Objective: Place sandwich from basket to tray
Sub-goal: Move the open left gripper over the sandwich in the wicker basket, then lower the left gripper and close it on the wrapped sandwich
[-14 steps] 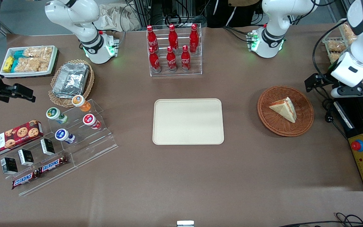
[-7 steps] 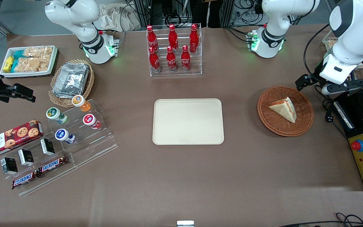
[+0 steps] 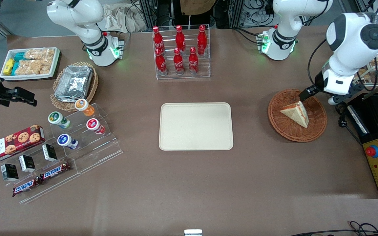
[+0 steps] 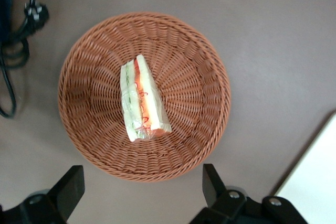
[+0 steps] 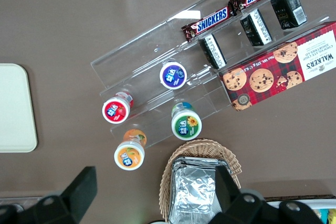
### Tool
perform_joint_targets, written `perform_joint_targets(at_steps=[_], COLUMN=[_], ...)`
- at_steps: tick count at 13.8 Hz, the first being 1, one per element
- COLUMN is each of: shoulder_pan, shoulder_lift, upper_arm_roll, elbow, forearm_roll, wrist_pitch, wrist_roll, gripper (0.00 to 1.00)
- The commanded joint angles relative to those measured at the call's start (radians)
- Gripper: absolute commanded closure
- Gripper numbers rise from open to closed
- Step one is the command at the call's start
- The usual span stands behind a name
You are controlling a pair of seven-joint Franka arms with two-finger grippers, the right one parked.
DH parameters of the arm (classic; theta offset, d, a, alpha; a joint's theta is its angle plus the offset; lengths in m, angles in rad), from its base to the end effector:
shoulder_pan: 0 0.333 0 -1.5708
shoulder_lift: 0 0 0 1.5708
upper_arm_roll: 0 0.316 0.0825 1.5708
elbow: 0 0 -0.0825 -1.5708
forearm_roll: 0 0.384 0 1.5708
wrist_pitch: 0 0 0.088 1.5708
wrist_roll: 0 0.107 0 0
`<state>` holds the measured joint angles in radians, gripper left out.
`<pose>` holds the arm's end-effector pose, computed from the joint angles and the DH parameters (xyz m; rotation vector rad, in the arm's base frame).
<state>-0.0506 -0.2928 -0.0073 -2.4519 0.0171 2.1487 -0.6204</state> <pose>0.4392 -0.0248 0.4070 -3.0039 -0.8531 0.0068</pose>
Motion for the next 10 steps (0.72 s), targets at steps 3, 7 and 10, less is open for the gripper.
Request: perform_joint_targets(at_steps=[3, 7, 10], shoulder_pan=[-0.002, -0.002, 0.003], shoulder_lift=[0.056, 0.164, 0.228], upper_arm_roll=[-0.003, -0.003, -0.002], elbow=[-0.114, -0.124, -0.122], forearm_roll=[-0.006, -0.006, -0.006], wrist_pitch=[0.184, 0.275, 0.316], wrist_roll=[-0.185, -0.348, -0.387], gripper=[0.00, 0.00, 0.00])
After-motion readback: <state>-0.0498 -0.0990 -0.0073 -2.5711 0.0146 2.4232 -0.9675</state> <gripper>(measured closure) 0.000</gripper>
